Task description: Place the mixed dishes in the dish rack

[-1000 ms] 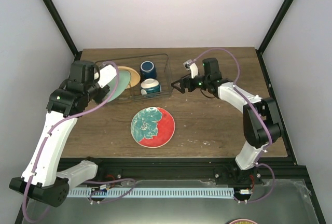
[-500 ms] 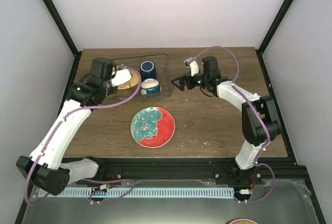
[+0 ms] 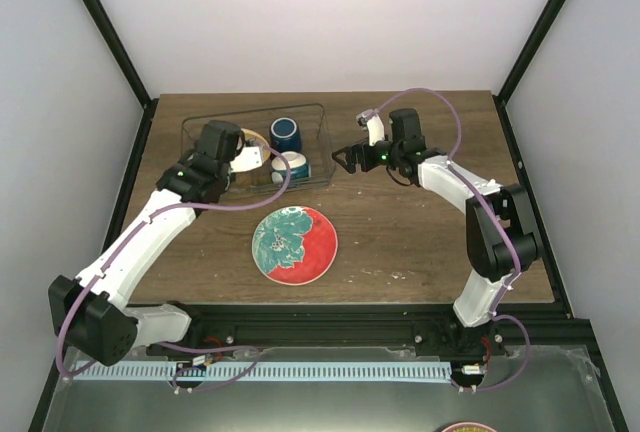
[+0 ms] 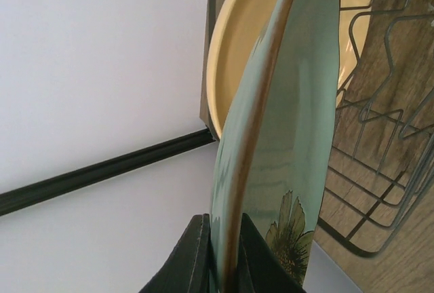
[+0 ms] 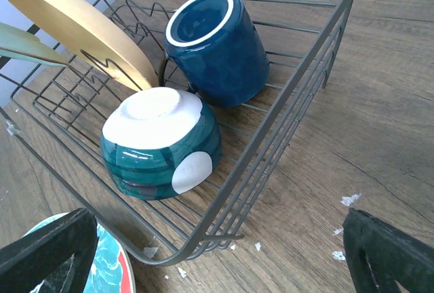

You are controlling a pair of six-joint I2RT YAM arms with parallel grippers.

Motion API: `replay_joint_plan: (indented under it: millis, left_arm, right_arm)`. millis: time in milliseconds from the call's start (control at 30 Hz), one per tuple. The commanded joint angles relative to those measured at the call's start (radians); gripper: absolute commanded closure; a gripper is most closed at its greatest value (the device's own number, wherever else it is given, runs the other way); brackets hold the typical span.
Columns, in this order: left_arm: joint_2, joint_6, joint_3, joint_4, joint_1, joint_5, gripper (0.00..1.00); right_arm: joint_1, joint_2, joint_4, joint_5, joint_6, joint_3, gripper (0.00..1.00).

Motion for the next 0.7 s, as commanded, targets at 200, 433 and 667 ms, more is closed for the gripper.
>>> replay_joint_plan:
  millis: [200, 433, 667]
  left_arm:
    - [0.049, 0.133, -0.048, 0.295, -0.036, -0.052, 1.00]
    - [0.109, 0.131, -0.054, 0.317, -0.051, -0.041, 1.00]
    - [0.138, 0.132, -0.056, 0.305, -0.058, -0.054, 1.00]
  right_arm:
    - [-0.006, 0.008, 0.010, 0.014, -0.018, 0.022, 0.00]
    - [-0.008, 0.014, 0.016, 0.021, -0.023, 0.012, 0.00]
    - [-0.010, 0.031, 0.014, 0.014, -0.024, 0.016, 0.00]
